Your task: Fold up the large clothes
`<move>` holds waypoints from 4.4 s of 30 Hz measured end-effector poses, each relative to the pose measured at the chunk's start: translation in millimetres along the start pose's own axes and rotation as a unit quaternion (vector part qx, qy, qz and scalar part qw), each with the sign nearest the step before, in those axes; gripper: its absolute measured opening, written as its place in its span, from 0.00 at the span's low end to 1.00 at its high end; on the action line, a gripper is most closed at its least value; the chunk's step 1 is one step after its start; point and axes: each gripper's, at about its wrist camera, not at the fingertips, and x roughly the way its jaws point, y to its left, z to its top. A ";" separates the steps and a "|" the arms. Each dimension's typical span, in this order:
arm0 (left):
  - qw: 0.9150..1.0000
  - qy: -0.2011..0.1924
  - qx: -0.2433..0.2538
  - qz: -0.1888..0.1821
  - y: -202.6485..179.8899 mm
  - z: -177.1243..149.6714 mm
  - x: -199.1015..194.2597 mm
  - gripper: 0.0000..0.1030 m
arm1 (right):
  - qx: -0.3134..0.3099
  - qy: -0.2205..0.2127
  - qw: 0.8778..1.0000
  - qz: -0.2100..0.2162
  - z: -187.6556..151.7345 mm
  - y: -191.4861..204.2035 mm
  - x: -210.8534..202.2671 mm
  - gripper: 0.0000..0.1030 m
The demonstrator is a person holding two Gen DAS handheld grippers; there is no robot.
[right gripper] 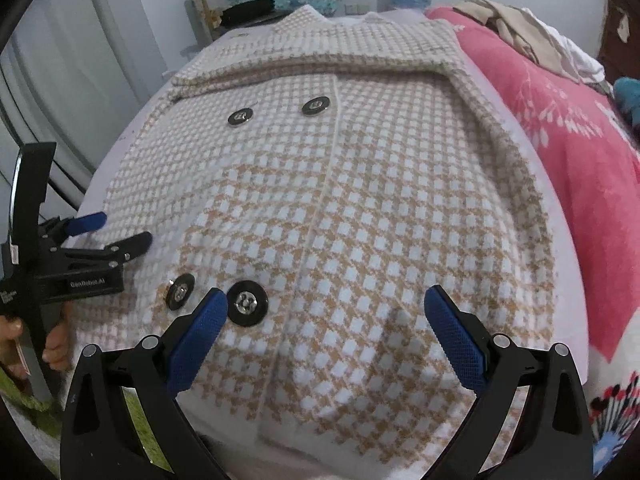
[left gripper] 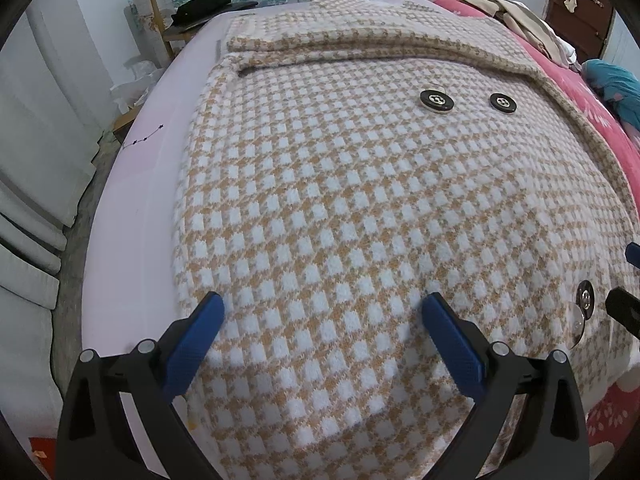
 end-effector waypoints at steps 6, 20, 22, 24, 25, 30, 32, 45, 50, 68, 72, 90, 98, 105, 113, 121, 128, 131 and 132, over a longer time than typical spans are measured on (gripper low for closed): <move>1.000 0.001 0.000 0.000 0.2 -0.5 0.3 0.95 | -0.005 0.011 1.000 -0.015 -10.0 -5.8 -2.4 0.92; 1.000 -0.002 0.002 0.002 -0.8 -2.2 -0.7 0.95 | -0.011 0.042 0.999 -0.030 -19.9 -0.3 13.5 0.92; 1.000 -0.005 0.002 0.001 -0.7 -3.7 -1.0 0.95 | -0.012 0.042 0.999 -0.030 -18.9 -2.1 14.4 0.92; 1.000 -0.008 0.004 0.000 -0.5 -6.0 -0.8 0.95 | -0.012 0.043 0.999 -0.030 -18.1 -3.7 14.9 0.92; 1.000 -0.012 0.006 0.000 -0.2 -7.8 -1.3 0.95 | -0.012 0.042 0.999 -0.029 -18.4 -3.9 15.2 0.92; 1.000 -0.019 0.015 0.002 -2.4 -15.1 -2.5 0.95 | -0.012 0.041 0.999 -0.027 -17.6 -4.2 15.6 0.92; 1.000 -0.019 0.015 0.003 -3.6 -16.4 -2.7 0.95 | -0.012 0.041 0.999 -0.028 -17.4 -5.0 15.7 0.92; 1.000 -0.020 0.015 0.001 -3.0 -18.1 -3.9 0.95 | -0.003 0.035 0.999 -0.021 -20.1 -7.3 18.9 0.92; 1.000 -0.020 0.016 0.001 -2.7 -17.1 -3.3 0.95 | 0.000 0.035 0.999 -0.021 -21.3 -7.5 18.9 0.92; 0.995 -0.083 0.007 -0.057 30.6 -42.4 -46.5 0.95 | 0.003 0.037 0.999 -0.021 -22.3 -5.6 18.5 0.92; 0.990 -0.078 -0.008 -0.115 55.0 -72.5 -68.0 0.94 | 0.003 0.036 0.999 -0.021 -22.4 -5.5 18.6 0.92; 0.981 0.016 -0.081 -0.176 81.2 -105.7 -52.2 0.48 | 0.007 0.035 0.999 -0.018 -24.4 -7.4 15.7 0.92; 0.975 0.042 -0.091 -0.198 82.8 -113.7 -49.7 0.48 | 0.011 0.016 0.999 -0.028 -30.6 -10.3 -2.2 0.92; 0.974 0.056 -0.062 -0.210 68.8 -122.1 -55.3 0.39 | 0.047 -0.023 0.996 -0.067 -53.9 -42.1 -54.6 0.91; 0.973 0.058 -0.058 -0.217 66.5 -123.1 -54.3 0.32 | 0.115 -0.010 0.990 -0.083 -83.3 -75.2 -73.7 0.77; 0.973 0.056 -0.057 -0.216 63.6 -122.5 -55.7 0.27 | 0.156 0.021 0.986 -0.052 -102.2 -84.7 -61.0 0.56; 0.978 0.042 -0.023 -0.201 58.7 -120.4 -63.5 0.20 | 0.191 0.031 0.981 -0.007 -116.0 -90.2 -62.2 0.10; 0.978 0.031 -0.015 -0.205 58.3 -117.6 -69.7 0.11 | 0.181 0.014 0.983 -0.004 -113.1 -88.8 -74.9 0.08; 0.977 0.026 -0.016 -0.209 58.4 -116.3 -72.6 0.10 | 0.178 0.006 0.984 -0.002 -110.6 -86.8 -80.8 0.08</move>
